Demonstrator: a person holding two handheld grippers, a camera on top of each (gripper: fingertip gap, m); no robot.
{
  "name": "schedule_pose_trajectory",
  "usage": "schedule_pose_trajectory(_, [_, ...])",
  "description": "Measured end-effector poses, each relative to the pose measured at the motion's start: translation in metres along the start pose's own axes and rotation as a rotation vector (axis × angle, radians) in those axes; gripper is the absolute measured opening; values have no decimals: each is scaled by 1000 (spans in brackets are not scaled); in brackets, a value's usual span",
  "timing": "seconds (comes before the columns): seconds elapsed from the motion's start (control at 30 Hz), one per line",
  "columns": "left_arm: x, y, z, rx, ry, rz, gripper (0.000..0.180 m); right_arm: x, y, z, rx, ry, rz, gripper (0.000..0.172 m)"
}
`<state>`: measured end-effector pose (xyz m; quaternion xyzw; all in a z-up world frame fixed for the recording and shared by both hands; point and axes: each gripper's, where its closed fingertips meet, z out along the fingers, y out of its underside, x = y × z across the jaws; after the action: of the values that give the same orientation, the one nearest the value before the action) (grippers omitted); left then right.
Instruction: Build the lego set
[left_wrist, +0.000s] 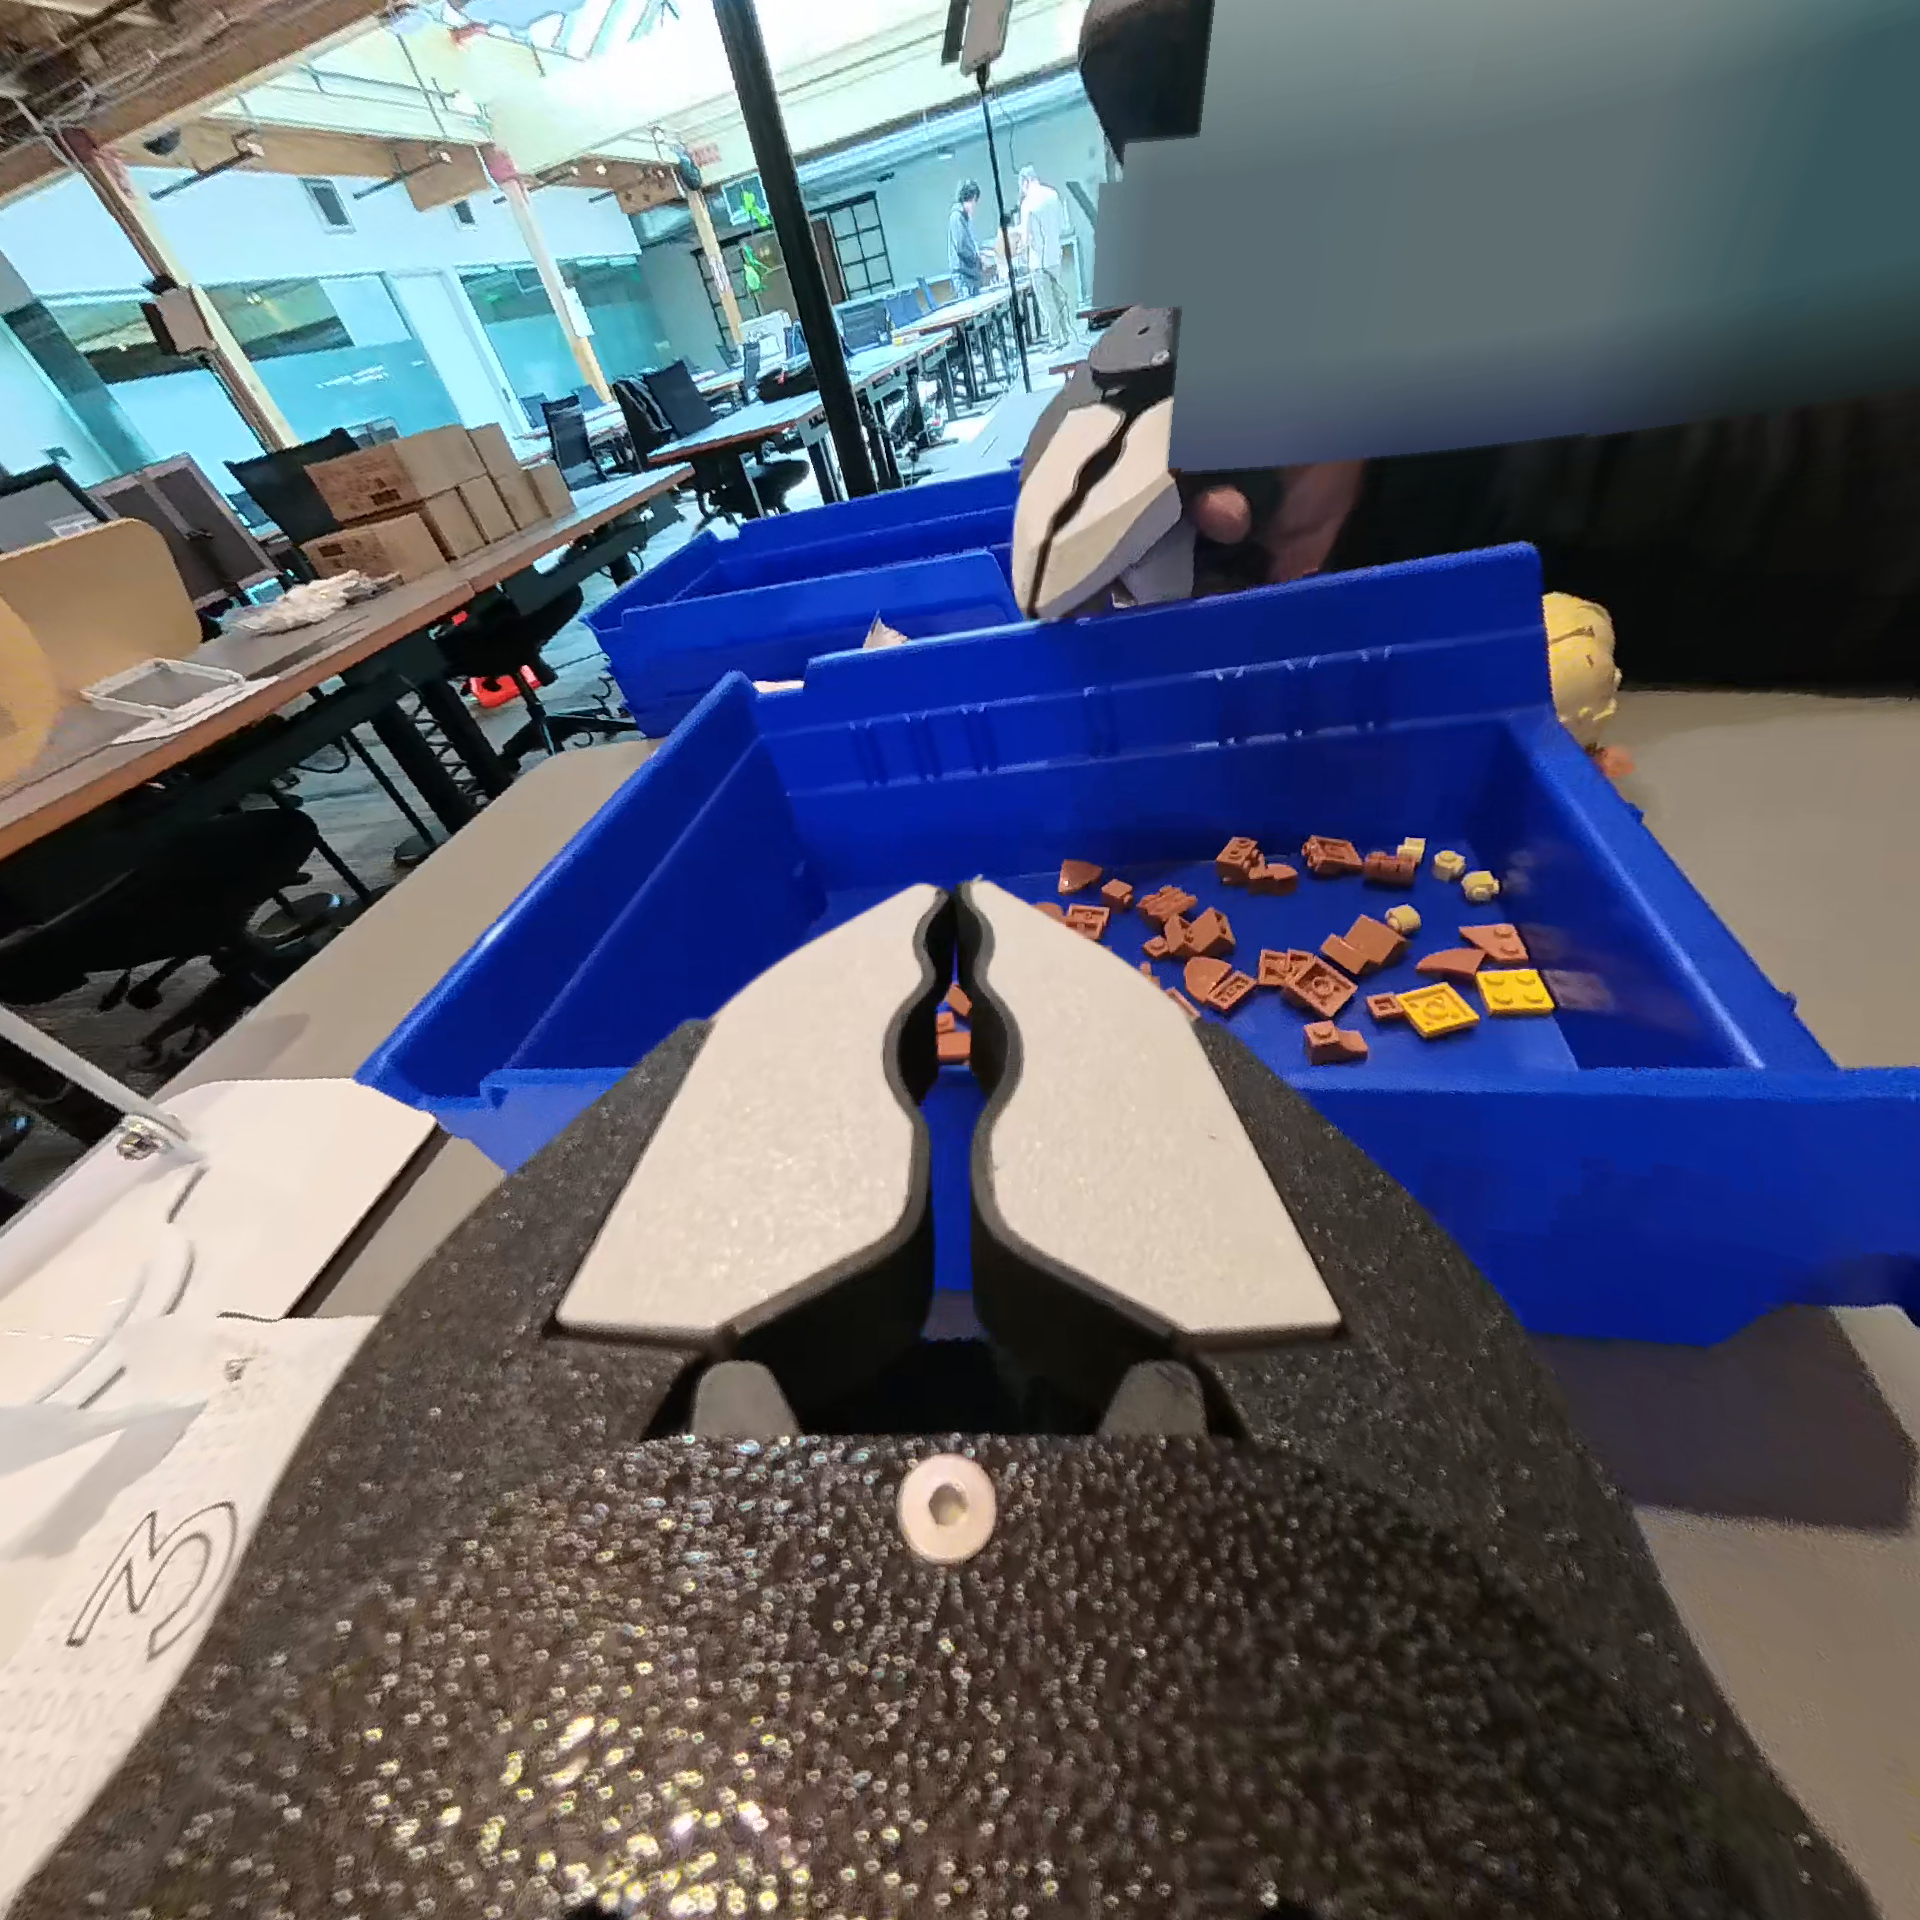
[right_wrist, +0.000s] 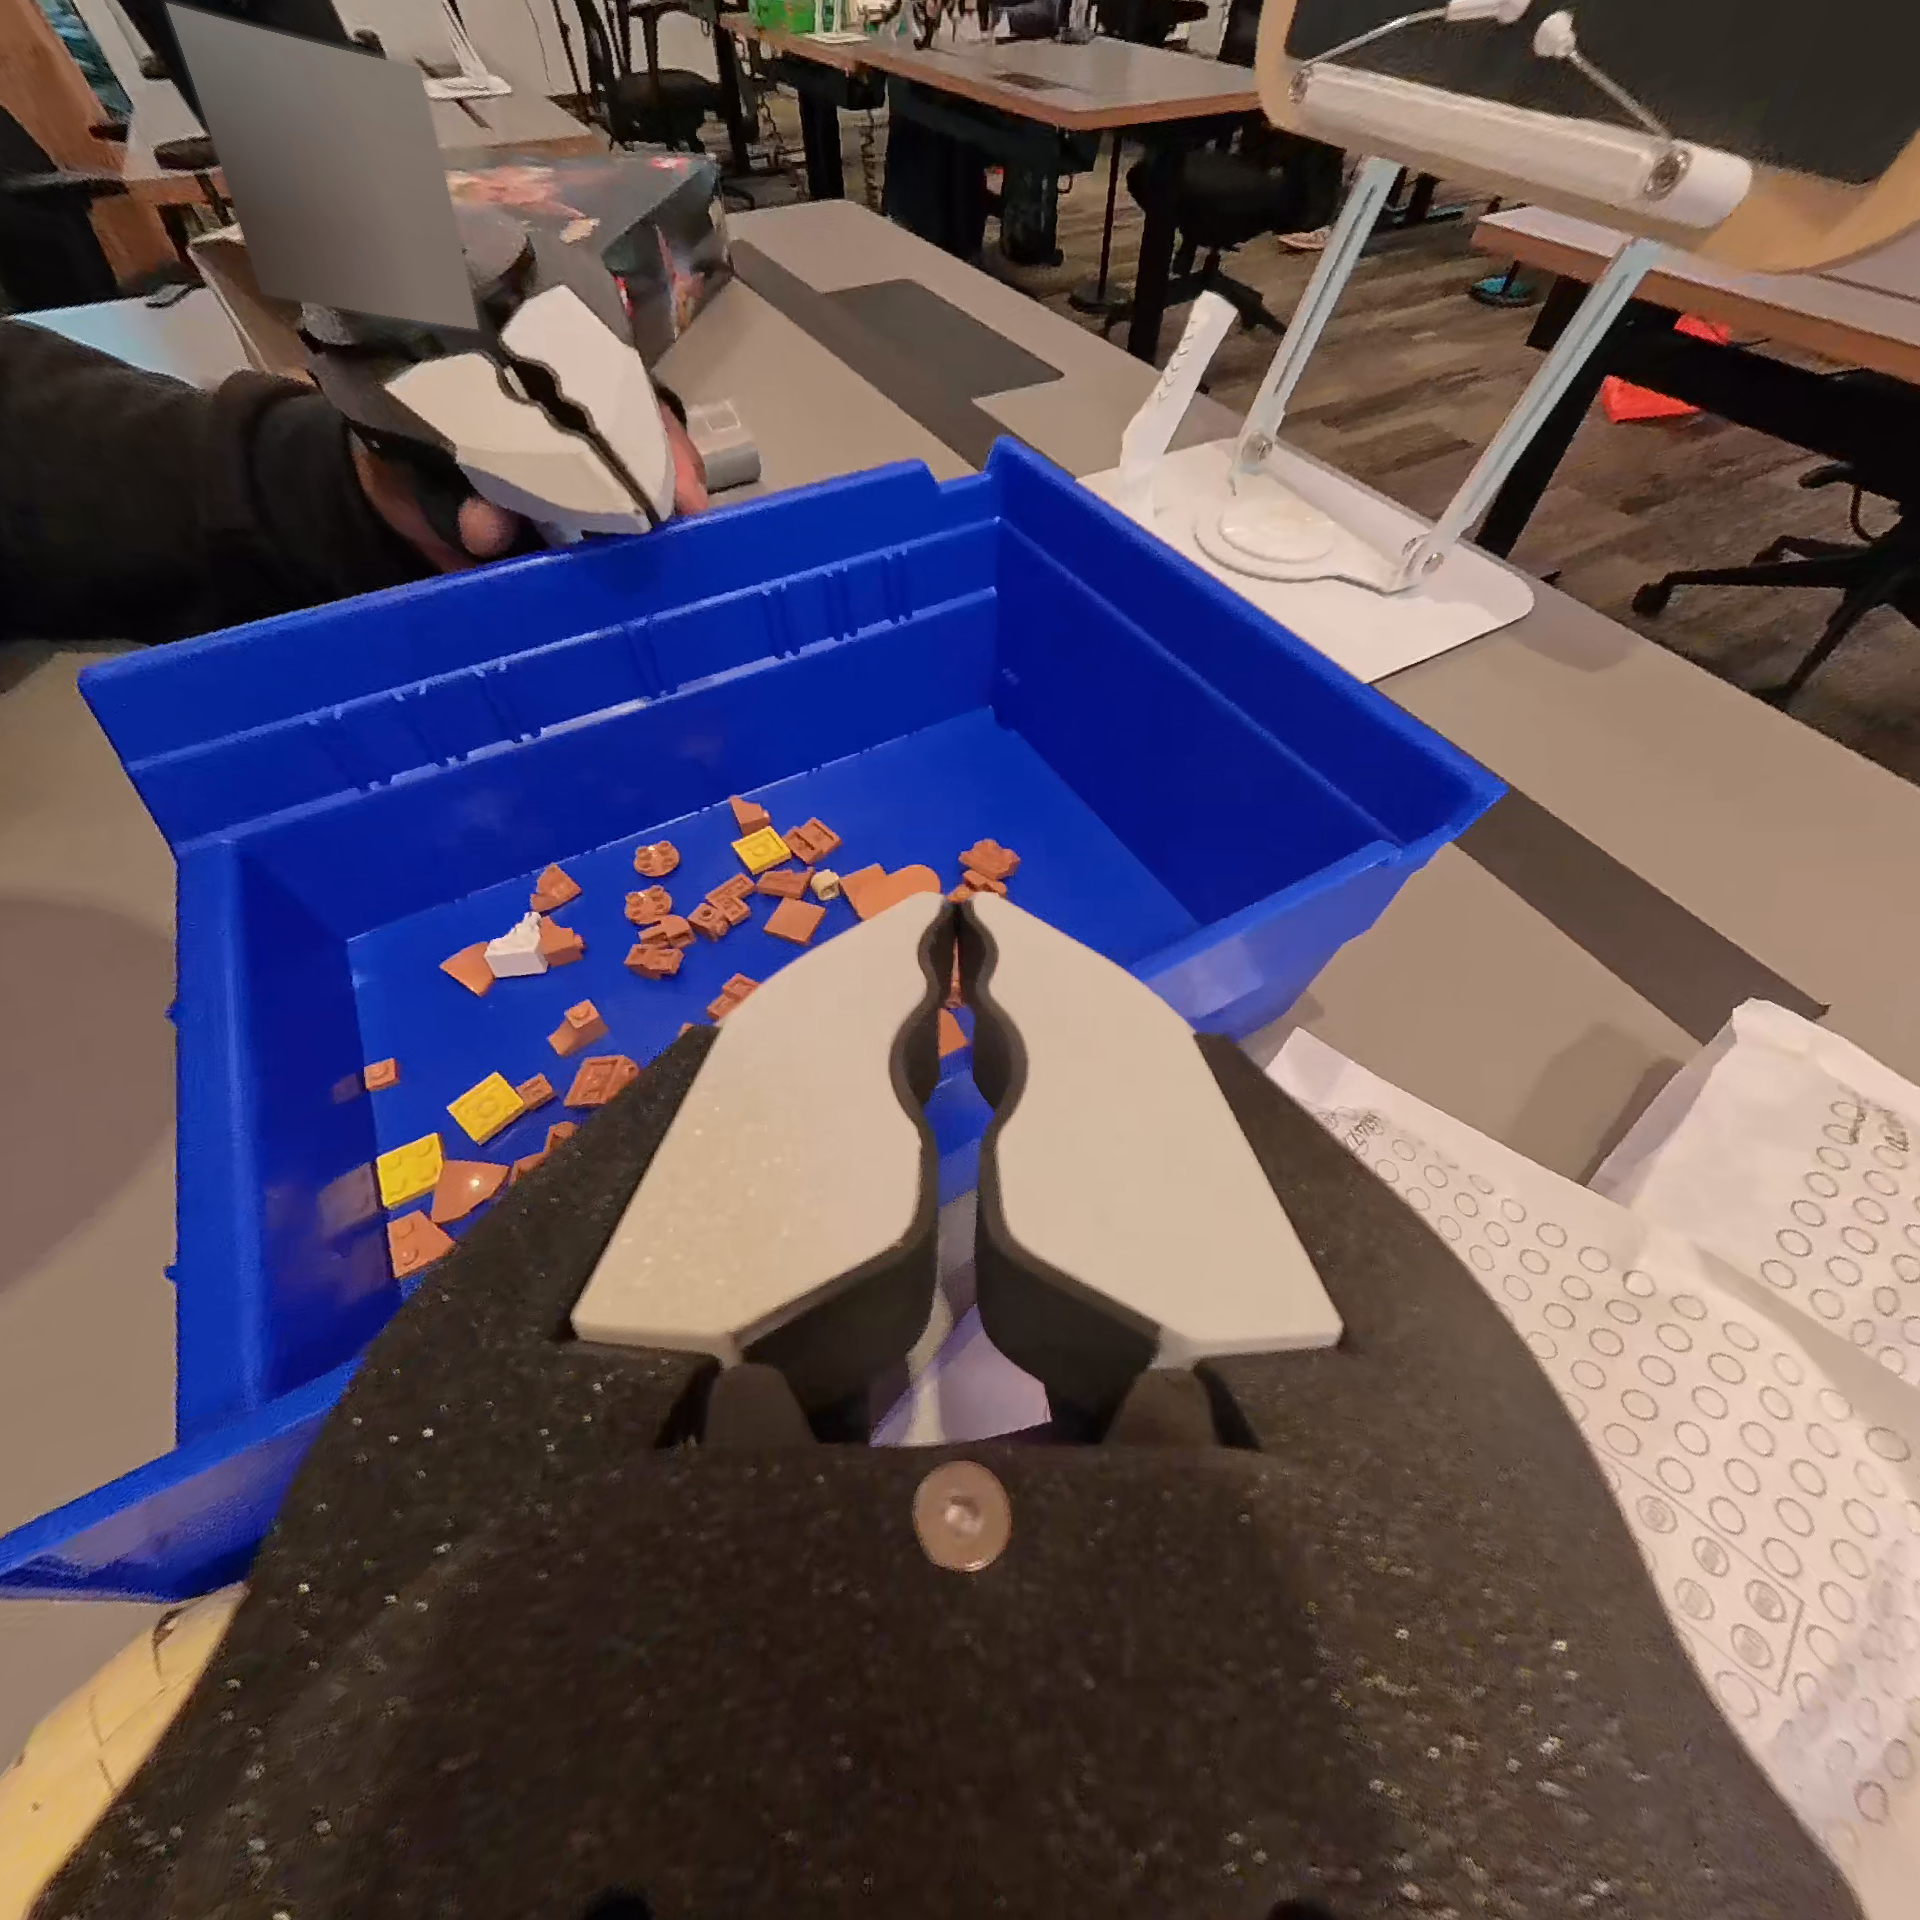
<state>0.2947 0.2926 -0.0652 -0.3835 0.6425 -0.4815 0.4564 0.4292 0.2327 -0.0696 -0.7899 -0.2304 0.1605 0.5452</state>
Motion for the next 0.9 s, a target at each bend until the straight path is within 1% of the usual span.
schedule_pose_trajectory(0.17, [0, 11, -3, -26, 8, -38, 0, 6, 11, 0, -32, 13, 23, 0])
schedule_pose_trajectory(0.33, [0, 13, -3, -7, 25, -92, 0, 4, 10, 1, 14, -36, 78, 0])
schedule_pose_trajectory(0.57, [1, 15, -3, 32, 61, -191, 0, 3, 9, 1, 54, -69, 99, 0])
schedule_pose_trajectory(0.9, [1, 14, -4, 54, 57, -200, 0, 3, 8, 1, 76, -91, 115, 0])
